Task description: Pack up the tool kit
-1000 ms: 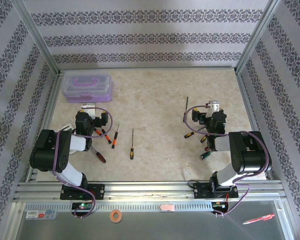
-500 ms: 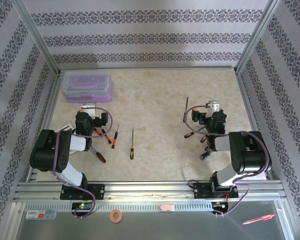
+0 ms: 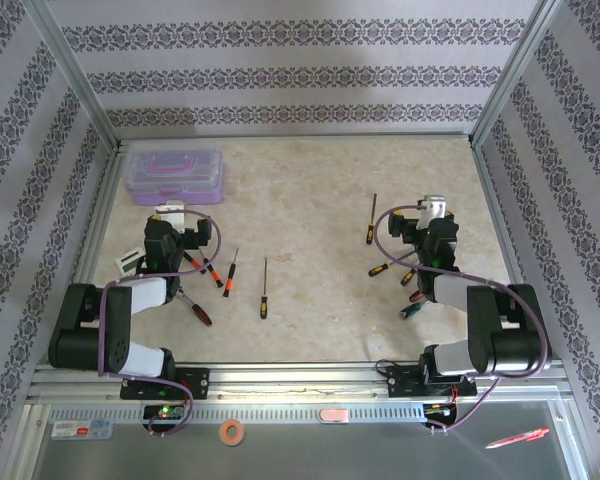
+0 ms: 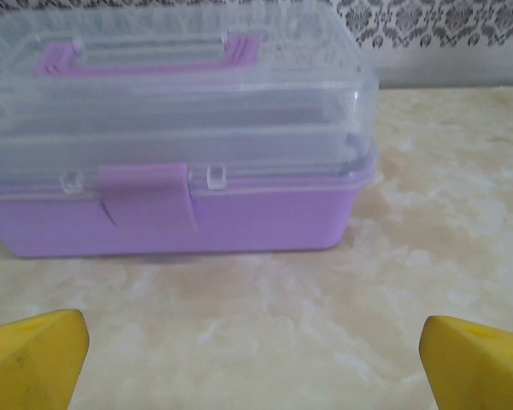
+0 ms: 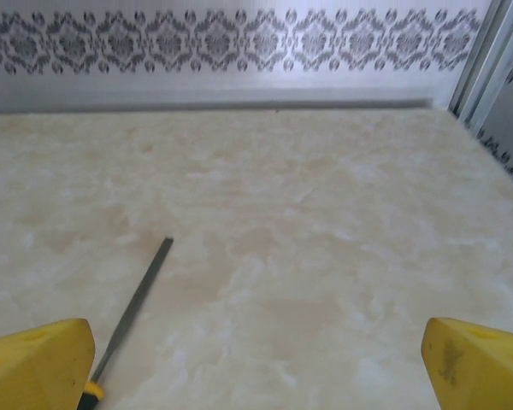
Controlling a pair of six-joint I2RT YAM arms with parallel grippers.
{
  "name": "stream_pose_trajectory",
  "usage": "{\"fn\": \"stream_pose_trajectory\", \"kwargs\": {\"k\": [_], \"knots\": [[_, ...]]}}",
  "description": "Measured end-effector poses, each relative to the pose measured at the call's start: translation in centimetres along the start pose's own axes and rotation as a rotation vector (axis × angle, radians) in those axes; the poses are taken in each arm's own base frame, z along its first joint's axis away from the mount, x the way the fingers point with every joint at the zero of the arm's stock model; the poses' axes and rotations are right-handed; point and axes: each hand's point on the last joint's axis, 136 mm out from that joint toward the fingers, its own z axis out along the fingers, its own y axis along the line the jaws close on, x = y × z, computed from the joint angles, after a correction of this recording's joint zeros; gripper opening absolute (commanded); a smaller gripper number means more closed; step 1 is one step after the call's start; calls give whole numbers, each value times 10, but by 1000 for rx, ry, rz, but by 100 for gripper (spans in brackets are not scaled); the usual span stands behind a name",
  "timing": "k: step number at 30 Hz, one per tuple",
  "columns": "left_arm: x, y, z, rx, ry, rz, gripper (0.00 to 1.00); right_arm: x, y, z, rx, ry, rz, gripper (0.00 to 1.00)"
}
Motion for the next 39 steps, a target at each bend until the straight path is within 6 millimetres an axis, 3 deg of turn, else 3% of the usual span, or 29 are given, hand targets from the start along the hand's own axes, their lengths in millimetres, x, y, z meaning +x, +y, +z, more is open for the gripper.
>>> {"fn": "stream_pose_trajectory", "kwargs": {"k": [5, 11, 13, 15, 17, 20, 22, 25, 33, 39], "knots": [[-41, 6, -11, -30, -18, -18, 100, -44, 1, -9, 32, 14, 19, 98], [-134, 33, -33, -170, -34, -286, 99, -133, 32, -47, -26, 27, 150, 98], [-157, 43, -46, -188, -64, -366, 99, -143, 23, -64, -42, 17, 289, 98], [-160, 55, -60, -204, -93, -467, 100, -130, 9, -72, -48, 45, 435, 94], [-145, 64, -64, -206, -72, -546, 100, -105, 3, -72, -41, 125, 528, 92], [-113, 75, -54, -247, 43, -616, 99, -67, 19, -69, -74, 282, 594, 90], [-98, 79, -42, -269, 138, -632, 99, -52, 28, -73, -96, 350, 615, 90], [-96, 85, -18, -262, 232, -655, 99, -46, 43, -78, -133, 388, 618, 93], [-127, 115, 71, -218, 318, -651, 100, -22, 76, -74, -202, 517, 540, 98], [-105, 126, 129, -208, 404, -593, 100, -9, 91, -67, -245, 586, 497, 98]]}}
